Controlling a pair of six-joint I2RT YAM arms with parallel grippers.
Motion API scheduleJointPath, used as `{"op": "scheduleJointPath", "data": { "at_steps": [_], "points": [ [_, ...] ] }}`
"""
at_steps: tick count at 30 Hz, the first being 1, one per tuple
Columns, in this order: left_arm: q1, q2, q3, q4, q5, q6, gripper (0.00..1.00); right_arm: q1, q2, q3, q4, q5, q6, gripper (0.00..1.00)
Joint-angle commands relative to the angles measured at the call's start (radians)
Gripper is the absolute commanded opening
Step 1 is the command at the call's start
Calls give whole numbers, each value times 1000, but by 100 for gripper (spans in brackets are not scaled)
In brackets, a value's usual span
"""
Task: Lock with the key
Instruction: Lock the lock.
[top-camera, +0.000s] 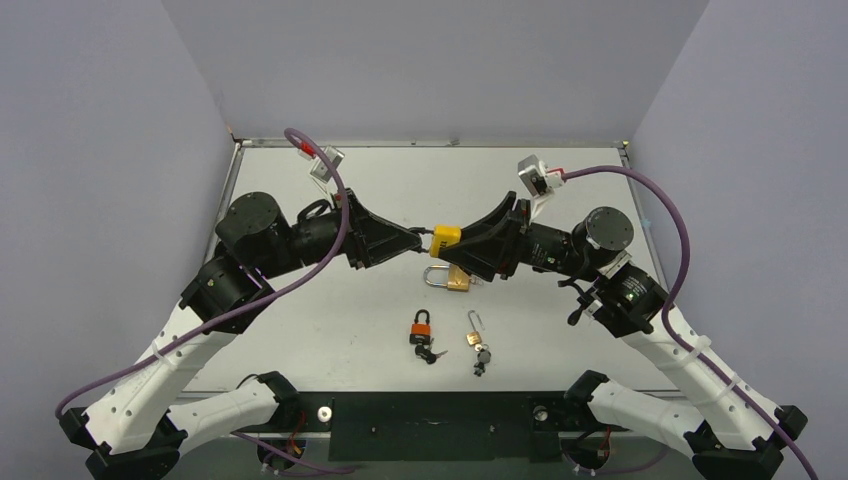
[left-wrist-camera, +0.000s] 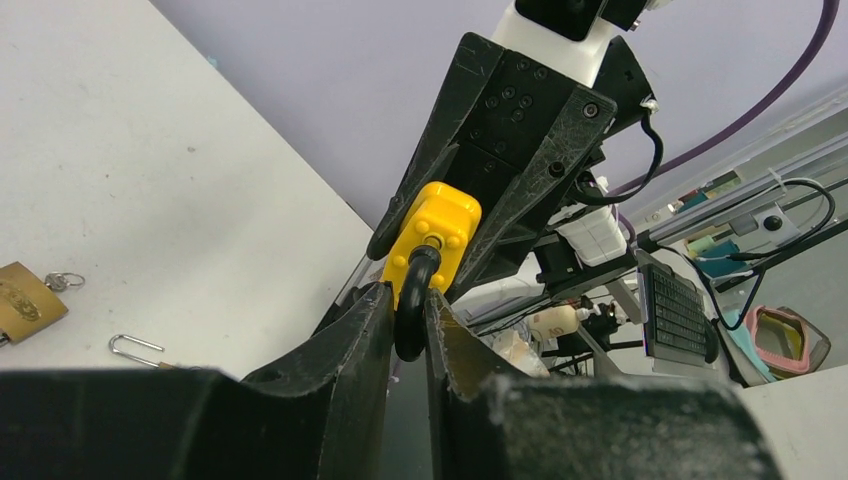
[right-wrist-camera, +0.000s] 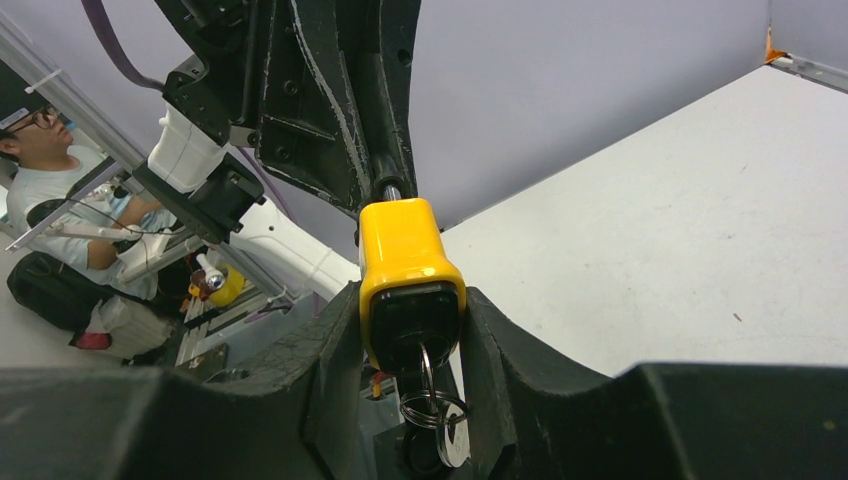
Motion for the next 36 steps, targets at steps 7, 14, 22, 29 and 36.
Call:
{"op": "scheduleJointPath", "data": {
  "at_steps": [7, 14, 22, 29, 36],
  "points": [
    [5, -5, 48, -11, 20, 39, 16, -9, -58, 2, 43, -34, -10, 0],
    [5, -3, 52, -19, 20, 47, 16, -11, -63, -5, 39, -39, -7, 0],
    [5, 2, 49, -32, 16, 61, 0, -11, -62, -8, 42, -46, -5, 0],
    [3, -7, 16, 19, 54, 74, 0, -11, -55, -24, 174, -99, 117, 0],
    [-47, 7, 8, 35, 49, 98, 0, 15, -14, -23, 266, -97, 196, 0]
  ]
}}
